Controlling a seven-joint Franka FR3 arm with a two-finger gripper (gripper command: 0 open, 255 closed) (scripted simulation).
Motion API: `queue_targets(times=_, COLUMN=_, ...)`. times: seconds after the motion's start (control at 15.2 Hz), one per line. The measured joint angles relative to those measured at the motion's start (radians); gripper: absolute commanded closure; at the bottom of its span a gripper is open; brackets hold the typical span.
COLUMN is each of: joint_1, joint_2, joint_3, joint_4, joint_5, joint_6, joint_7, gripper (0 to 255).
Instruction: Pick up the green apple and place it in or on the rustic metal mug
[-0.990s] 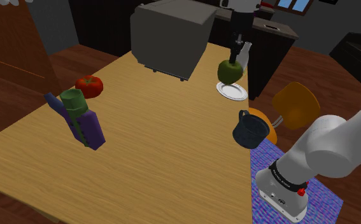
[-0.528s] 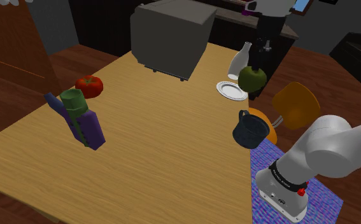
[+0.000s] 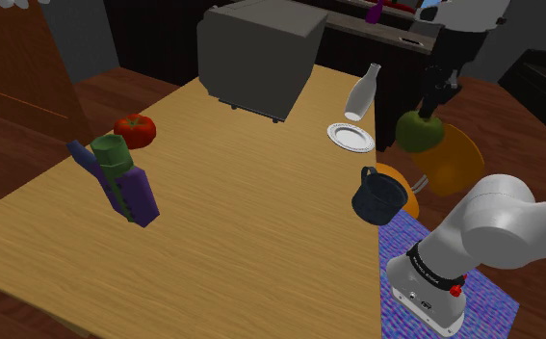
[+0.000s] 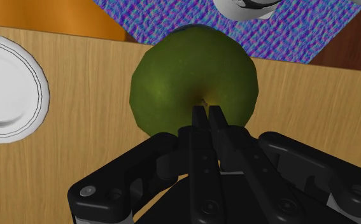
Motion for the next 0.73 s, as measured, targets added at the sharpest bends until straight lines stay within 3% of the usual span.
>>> queue_targets(times=0.73, joint_1=-0.001, joint_2=-0.058, joint_3=-0.005, joint_4=-0.18, joint_5=-0.003, joint_6=0.121, joint_7=0.01, gripper=255)
